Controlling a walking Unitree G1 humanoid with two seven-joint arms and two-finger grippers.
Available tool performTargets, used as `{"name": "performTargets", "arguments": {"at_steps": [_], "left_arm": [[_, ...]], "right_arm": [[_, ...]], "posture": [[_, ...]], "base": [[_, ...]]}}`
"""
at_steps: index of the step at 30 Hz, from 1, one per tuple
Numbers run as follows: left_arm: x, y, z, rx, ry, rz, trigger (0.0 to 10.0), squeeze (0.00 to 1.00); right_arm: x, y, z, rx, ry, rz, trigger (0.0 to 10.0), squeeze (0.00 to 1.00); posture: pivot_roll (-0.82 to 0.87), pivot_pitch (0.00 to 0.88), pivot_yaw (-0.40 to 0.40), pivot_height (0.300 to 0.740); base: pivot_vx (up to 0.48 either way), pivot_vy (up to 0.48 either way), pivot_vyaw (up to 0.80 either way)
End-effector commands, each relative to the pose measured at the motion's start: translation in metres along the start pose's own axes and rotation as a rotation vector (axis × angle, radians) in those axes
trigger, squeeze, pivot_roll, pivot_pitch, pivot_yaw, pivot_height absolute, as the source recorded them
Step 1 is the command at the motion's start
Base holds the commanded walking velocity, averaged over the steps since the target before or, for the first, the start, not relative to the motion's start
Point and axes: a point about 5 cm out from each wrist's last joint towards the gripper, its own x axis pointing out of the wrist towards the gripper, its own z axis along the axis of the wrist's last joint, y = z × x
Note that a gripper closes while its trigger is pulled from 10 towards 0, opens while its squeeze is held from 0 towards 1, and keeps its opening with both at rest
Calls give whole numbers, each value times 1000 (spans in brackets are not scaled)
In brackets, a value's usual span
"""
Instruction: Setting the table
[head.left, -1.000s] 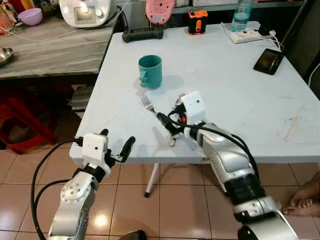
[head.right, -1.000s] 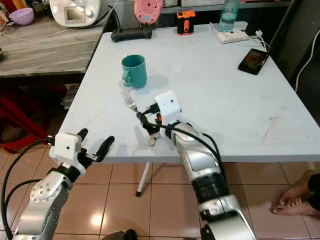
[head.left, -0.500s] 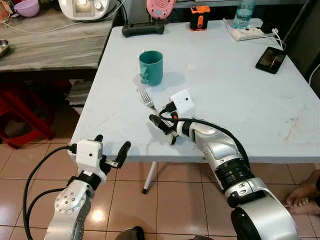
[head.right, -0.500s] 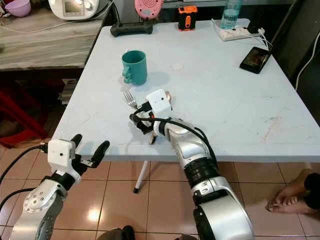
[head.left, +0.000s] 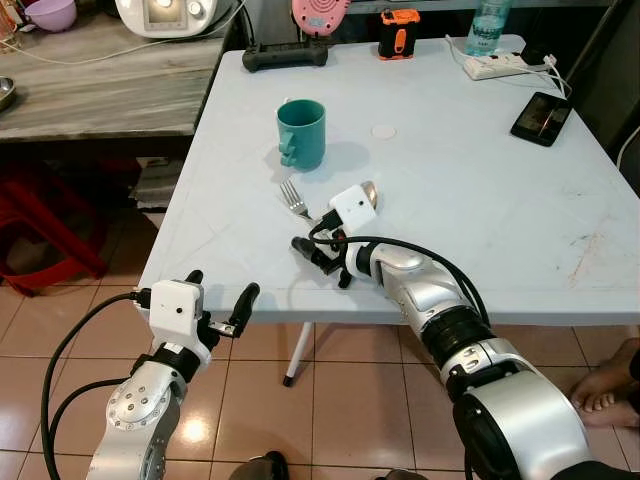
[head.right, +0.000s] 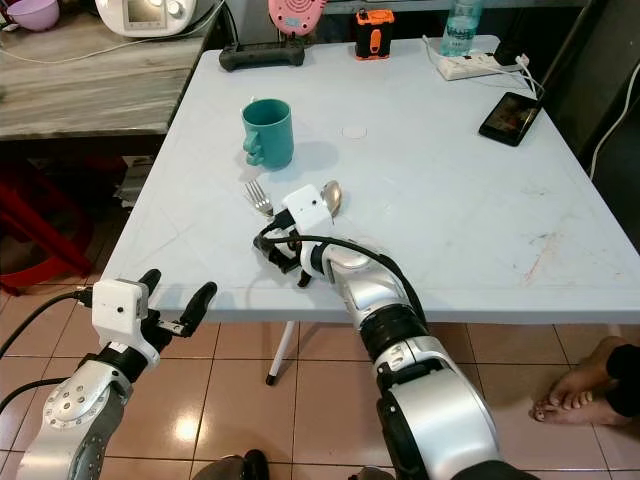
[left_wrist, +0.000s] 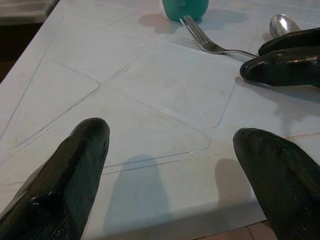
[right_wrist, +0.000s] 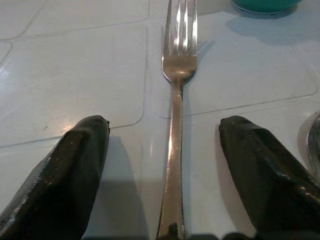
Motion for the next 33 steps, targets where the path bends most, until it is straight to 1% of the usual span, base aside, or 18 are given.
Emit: {"name": "performTargets", "arguments": {"at_steps": [1,3,4,6,8,10,19,24,26,29,31,33], "left_arm": [[-3,0,2,-6,1,-17,10000,0],[-3,-1,3,-15,-2,-30,10000,0],[-2,-4,5,-26,-8,-66,10000,0],[-2,-5,6,-29,-13,-87,10000,0],[-2,-10,8,-55,-27,-150,10000,0],[-2,-11,8,-59,-22,-163,10000,0],[-2,-12,7,-60,-15,-183,10000,0],[-2,-13,7,-56,-12,-188,10000,0],[-2,-13,7,-56,-12,-188,10000,0],[-2,-13,7,-53,-11,-192,10000,0],[-2,-13,6,-52,-9,-196,10000,0],[-2,-13,7,-52,-9,-197,10000,0]], "right_arm": [[2,5,-7,14,41,18,0,0],[2,5,-8,16,47,17,0,0],[2,3,-10,15,57,14,0,0],[1,2,-12,14,65,8,0,0],[-1,-2,-15,14,82,0,0,0],[-2,-4,-17,15,88,-6,0,0],[-4,-6,-24,18,116,-7,0,0],[-5,-5,-36,28,166,4,0,0],[-6,-5,-36,29,169,6,0,0],[-8,-5,-43,43,181,11,0,0],[-10,-6,-49,69,189,1,0,0],[-11,-6,-50,82,188,0,0,0]], "posture": [[-8,184,53,740],[-8,184,53,740],[-13,183,55,740],[-13,183,55,740],[-21,180,57,740],[-21,180,57,740],[-26,174,59,740],[-23,169,60,740],[-23,169,60,740],[-25,168,61,740],[-25,168,61,740],[-25,168,61,740]], "base": [[0,0,0],[0,0,0],[0,0,0],[0,0,0],[0,0,0],[0,0,0],[0,0,0],[0,0,0],[0,0,0],[0,0,0],[0,0,0],[0,0,0]]}}
